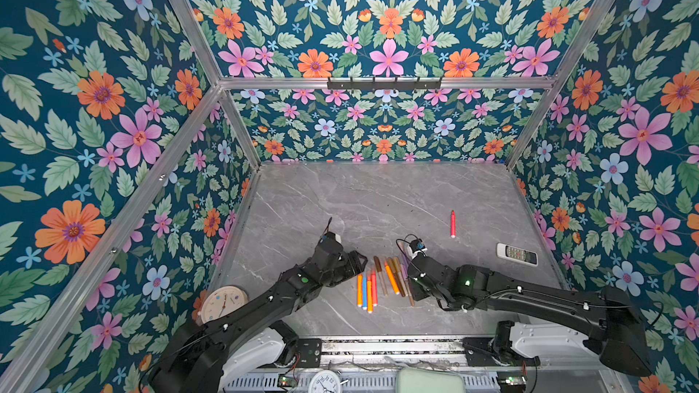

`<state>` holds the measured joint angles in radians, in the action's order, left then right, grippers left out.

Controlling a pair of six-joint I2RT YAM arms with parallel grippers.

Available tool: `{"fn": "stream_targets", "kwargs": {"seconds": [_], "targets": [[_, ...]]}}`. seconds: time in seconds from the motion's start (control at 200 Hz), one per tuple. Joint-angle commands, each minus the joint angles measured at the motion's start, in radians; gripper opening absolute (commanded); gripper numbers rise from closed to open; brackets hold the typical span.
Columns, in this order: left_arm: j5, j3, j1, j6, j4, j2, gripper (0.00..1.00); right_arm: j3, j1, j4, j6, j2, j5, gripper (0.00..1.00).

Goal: Remove pen caps from pens
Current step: Move the pens from the bottom-center of the table, then open the pen cap on the pen.

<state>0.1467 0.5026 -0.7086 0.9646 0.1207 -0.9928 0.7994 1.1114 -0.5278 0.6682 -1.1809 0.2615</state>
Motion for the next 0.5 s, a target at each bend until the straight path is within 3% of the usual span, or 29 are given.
{"fn": "stream_targets", "kwargs": {"seconds": [0.0,0.18,0.495], "targets": [[-0.112,0.074,0.001,-0.171,0.126,0.049,0.77,0.005,0.000,0.010,-0.069,0.029,-0.027,0.00],[0.013,0.136,0.001,-0.241,-0.022,0.040,0.70,-0.019,0.000,0.111,-0.150,0.076,-0.136,0.00],[0.238,0.092,0.001,-0.109,-0.322,-0.047,0.73,-0.071,0.000,0.252,-0.225,0.170,-0.299,0.00]]}}
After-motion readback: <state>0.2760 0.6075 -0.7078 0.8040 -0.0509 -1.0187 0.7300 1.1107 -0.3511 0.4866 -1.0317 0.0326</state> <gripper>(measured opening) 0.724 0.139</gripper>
